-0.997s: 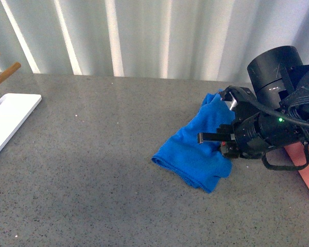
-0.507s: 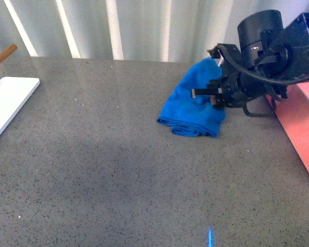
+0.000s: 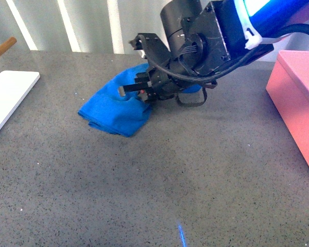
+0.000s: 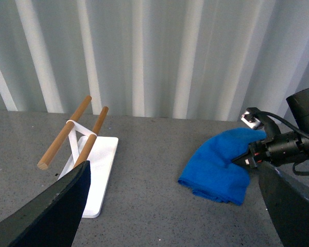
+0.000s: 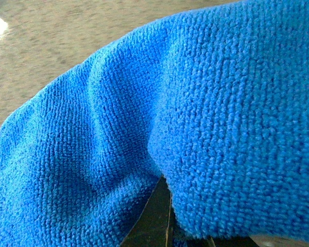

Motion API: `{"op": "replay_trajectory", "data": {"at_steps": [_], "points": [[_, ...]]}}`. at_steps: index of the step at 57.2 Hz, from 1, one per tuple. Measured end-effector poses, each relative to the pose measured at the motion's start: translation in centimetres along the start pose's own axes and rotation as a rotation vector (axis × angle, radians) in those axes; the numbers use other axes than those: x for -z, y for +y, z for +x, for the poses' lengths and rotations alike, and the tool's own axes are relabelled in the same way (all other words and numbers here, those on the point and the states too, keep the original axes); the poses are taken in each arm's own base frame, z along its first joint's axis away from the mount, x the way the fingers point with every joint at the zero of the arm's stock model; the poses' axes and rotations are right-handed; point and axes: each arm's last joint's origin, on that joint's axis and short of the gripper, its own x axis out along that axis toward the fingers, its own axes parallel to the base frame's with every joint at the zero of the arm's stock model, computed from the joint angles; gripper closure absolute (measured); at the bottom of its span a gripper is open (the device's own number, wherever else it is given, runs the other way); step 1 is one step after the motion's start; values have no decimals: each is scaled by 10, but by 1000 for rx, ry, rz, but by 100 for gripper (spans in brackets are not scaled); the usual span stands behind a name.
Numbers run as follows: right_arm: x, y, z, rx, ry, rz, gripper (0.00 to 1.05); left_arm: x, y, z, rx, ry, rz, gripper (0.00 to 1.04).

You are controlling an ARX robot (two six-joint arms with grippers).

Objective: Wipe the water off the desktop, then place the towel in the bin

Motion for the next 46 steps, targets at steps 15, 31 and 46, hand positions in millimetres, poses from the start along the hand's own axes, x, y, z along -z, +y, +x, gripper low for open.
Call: {"op": "replay_trajectory", "data": {"at_steps": [15,31,46], "points": [[45,14,-27,-35,162,-51,101,0,0,0,0,0,0,7],[92,-12,-92,-26,291,-146,101,0,0,0,0,0,0,7],[95,-67,-139,118,333,-209,101,0,0,0,0,0,0,7]]}}
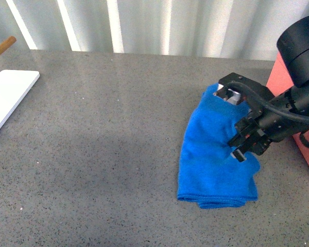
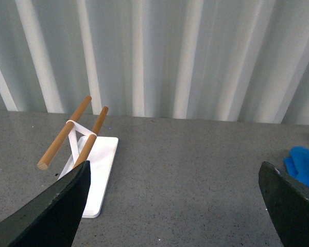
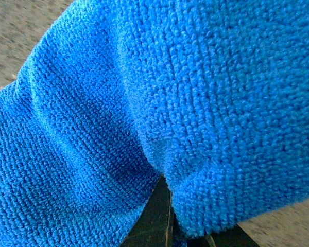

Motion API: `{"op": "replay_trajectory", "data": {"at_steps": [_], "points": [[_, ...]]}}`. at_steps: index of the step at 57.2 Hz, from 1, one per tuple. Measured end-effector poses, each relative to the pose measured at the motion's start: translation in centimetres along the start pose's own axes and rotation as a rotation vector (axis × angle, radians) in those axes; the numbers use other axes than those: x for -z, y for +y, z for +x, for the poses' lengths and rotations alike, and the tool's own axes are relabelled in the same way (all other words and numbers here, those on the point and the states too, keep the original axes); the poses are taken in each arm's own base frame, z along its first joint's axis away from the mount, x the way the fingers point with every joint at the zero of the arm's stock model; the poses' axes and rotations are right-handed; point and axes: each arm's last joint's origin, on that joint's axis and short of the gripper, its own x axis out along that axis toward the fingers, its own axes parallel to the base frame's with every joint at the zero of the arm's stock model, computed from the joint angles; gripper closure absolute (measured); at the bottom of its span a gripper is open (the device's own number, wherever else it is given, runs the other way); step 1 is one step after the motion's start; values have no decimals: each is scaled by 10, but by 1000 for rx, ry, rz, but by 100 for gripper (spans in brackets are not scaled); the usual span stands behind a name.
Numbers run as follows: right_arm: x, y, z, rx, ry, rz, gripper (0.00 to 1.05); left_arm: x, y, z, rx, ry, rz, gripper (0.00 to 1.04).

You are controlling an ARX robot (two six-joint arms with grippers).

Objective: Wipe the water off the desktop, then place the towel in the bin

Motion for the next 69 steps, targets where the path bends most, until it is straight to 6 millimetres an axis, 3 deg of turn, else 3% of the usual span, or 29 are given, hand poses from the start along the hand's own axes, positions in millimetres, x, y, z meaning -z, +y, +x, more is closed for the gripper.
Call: {"op": "replay_trajectory", "data": {"at_steps": [13,23,31,46,53,57,61,69], "points": [[-1,-24,-10,109,-10,-15,101,0,0,0,0,0,0,7],[-22,-33,-26,159,-64,-30,101,0,0,0,0,0,0,7],[-45,-39,-50,209,-137,-45,101,0,0,0,0,0,0,7],[-82,-48,-132,286,-334,-33,101,0,0,0,0,0,0,7],[-90,-52,-196,350,-460,-18,101,0,0,0,0,0,0,7],[-87,-55,-239,396,-532,-7,101,0,0,0,0,0,0,7],[-79,-57,-266,430,-566,1,101,0,0,0,0,0,0,7],[-54,-66,-297,484,-576,28,101,0,0,0,0,0,0,7]]}}
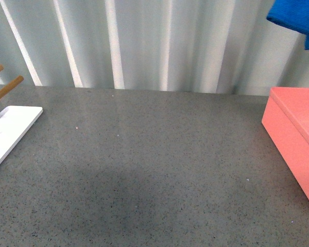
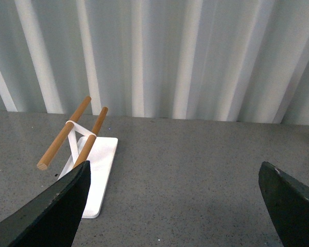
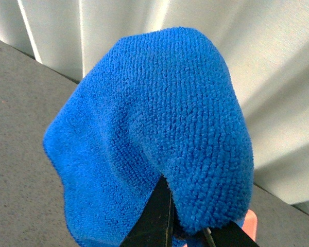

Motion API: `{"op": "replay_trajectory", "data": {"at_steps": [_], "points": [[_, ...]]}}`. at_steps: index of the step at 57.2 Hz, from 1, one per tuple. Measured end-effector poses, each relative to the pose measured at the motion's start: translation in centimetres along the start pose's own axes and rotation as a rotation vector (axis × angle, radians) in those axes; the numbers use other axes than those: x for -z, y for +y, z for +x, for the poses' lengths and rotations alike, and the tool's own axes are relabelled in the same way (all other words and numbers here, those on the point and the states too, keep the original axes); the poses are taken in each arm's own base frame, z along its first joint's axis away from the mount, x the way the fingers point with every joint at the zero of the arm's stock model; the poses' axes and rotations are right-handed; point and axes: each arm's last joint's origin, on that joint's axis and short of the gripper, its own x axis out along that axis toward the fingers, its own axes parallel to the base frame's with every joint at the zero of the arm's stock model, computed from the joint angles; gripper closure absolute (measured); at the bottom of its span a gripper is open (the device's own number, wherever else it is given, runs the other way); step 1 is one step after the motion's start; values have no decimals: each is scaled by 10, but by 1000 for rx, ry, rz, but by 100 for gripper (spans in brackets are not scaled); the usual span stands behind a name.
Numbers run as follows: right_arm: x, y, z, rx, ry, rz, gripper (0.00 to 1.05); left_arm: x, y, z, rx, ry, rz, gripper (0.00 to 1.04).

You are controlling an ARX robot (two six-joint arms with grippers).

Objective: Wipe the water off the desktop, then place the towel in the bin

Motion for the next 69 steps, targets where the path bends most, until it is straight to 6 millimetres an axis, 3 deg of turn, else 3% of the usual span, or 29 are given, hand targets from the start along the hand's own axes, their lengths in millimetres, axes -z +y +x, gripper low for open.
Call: {"op": "replay_trajectory", "data": {"at_steps": [10,20,25,34,50,61,69], "points": [[50,-31,-7,60,100,82,101,0,0,0,0,0,0,7],[98,-61,-1,114,204,191,101,0,0,0,0,0,0,7],[119,-66,6,120,258,227,101,0,0,0,0,0,0,7],[145,-58,27,88,334,254,101,0,0,0,0,0,0,7],[159,-30,61,11,413,215,101,0,0,0,0,0,0,7],[219,-17,79,10,647,200,101,0,0,0,0,0,0,7],[233,-20,76,9,695,217,83,0,0,0,0,0,0,7]]}}
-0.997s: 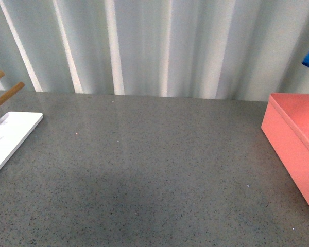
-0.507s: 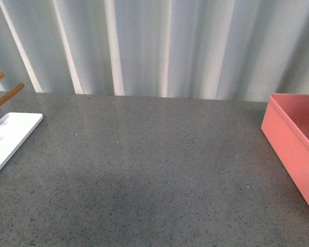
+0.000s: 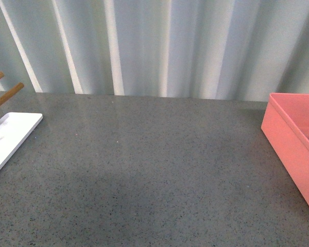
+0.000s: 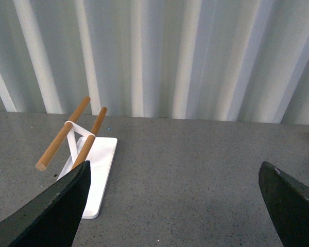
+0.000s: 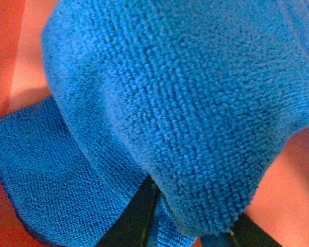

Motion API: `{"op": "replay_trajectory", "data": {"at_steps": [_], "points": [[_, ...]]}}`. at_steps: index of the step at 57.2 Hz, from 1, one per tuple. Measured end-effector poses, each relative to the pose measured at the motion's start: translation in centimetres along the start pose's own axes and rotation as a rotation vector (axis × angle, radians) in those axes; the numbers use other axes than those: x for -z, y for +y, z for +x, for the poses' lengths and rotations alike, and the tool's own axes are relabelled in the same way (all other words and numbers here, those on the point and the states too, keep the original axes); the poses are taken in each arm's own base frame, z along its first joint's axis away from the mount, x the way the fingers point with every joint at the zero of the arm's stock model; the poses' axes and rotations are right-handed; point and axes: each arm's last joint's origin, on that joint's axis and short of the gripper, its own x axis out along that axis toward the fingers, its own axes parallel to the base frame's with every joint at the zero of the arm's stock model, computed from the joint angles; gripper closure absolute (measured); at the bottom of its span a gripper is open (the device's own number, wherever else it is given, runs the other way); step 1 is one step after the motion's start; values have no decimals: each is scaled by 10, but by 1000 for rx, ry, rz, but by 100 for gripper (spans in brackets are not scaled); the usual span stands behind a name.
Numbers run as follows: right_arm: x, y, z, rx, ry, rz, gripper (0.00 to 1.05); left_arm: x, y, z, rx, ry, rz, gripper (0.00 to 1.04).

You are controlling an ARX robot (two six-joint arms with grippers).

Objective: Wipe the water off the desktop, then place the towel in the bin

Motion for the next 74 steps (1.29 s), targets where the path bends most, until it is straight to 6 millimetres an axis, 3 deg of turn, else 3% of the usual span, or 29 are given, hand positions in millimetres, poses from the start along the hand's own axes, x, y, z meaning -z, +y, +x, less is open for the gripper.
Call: {"op": "replay_trajectory", "data": {"at_steps": [20,29,42,47,57,65,74], "points": [[-8,-6,-7,-26,-40,23,30,0,0,0,0,0,0,7],[-15,-3,-20,-53,-87,28,6,0,0,0,0,0,0,7],[-36,3,-56,-92,-230,9,7,0,0,0,0,0,0,7],[-49,6,-80,-86,-335,2,7,0,0,0,0,0,0,7],[-66,25,-147,5,-617,-10,7,0,0,0,0,0,0,7],[-50,60,-194,16,-790,-26,7,0,0,0,0,0,0,7],[-8,104,-215,-30,-844,-66,7,0,0,0,0,0,0,7]]}}
